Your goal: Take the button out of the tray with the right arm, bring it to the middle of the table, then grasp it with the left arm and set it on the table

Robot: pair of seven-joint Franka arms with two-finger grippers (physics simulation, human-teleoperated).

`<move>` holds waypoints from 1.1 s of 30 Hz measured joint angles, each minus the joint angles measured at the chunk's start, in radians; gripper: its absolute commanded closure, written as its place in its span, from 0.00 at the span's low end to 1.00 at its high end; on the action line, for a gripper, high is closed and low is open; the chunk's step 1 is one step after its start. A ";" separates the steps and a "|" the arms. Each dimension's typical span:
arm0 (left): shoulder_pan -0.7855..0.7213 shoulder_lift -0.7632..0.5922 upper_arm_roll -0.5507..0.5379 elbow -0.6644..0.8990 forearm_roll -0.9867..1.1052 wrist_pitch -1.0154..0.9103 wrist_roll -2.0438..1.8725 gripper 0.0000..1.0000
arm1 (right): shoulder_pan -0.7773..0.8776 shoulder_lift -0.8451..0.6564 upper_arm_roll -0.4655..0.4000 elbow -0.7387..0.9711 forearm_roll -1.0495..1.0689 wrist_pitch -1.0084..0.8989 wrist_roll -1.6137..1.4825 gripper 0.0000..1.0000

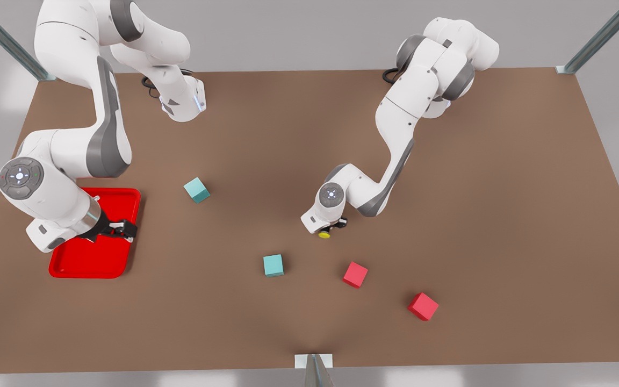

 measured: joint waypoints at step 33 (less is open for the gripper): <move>-0.343 0.023 0.520 0.073 0.290 -0.153 -0.896 0.55 | -0.002 0.021 0.000 -0.003 0.009 0.008 0.003 0.00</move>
